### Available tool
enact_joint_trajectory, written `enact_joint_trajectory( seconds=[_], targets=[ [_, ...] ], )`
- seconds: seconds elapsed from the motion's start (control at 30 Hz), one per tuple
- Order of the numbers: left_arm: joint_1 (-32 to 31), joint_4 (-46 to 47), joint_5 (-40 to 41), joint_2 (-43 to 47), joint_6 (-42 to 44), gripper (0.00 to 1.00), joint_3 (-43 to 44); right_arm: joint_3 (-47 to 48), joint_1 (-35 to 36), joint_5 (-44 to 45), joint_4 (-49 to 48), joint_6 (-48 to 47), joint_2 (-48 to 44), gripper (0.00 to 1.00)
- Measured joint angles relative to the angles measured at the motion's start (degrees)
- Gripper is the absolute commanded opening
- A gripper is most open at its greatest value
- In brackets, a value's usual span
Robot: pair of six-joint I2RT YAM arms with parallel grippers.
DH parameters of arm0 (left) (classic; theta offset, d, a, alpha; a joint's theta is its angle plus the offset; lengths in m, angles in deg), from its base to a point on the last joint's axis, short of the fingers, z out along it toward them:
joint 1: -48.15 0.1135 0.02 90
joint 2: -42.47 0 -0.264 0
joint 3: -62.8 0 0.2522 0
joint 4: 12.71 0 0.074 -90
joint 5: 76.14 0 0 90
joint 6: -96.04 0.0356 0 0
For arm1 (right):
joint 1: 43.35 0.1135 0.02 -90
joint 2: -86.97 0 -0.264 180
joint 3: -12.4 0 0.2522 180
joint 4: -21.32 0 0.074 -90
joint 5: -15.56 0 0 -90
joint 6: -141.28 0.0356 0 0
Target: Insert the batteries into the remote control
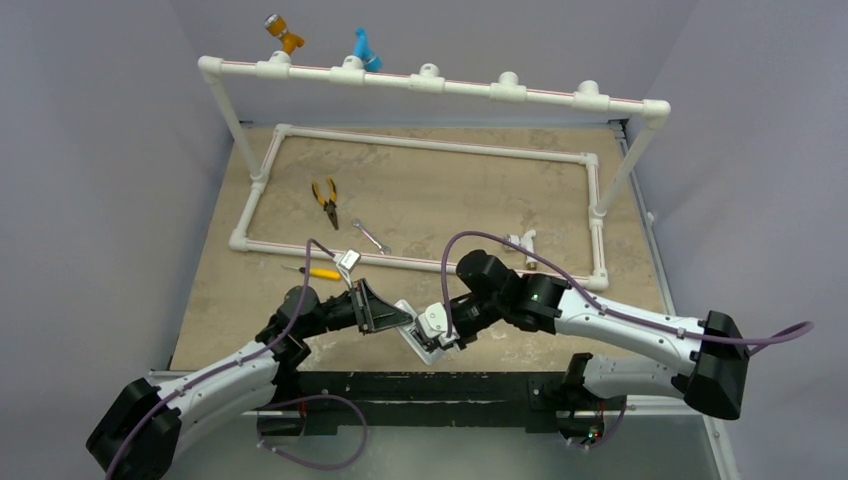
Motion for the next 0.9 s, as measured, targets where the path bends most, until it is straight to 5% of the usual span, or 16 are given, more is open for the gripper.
enact_joint_trajectory(
  seconds=[0.63, 0.9],
  targets=[
    [0.0, -1.3, 1.8, 0.0, 0.0, 0.00, -0.4, 0.1, 0.0, 4.6, -4.7, 5.3, 2.3, 0.00],
    [0.0, -1.4, 1.9, 0.1, 0.1, 0.00, -0.4, 0.1, 0.0, 7.0, -4.7, 7.4, -0.2, 0.21]
  ],
)
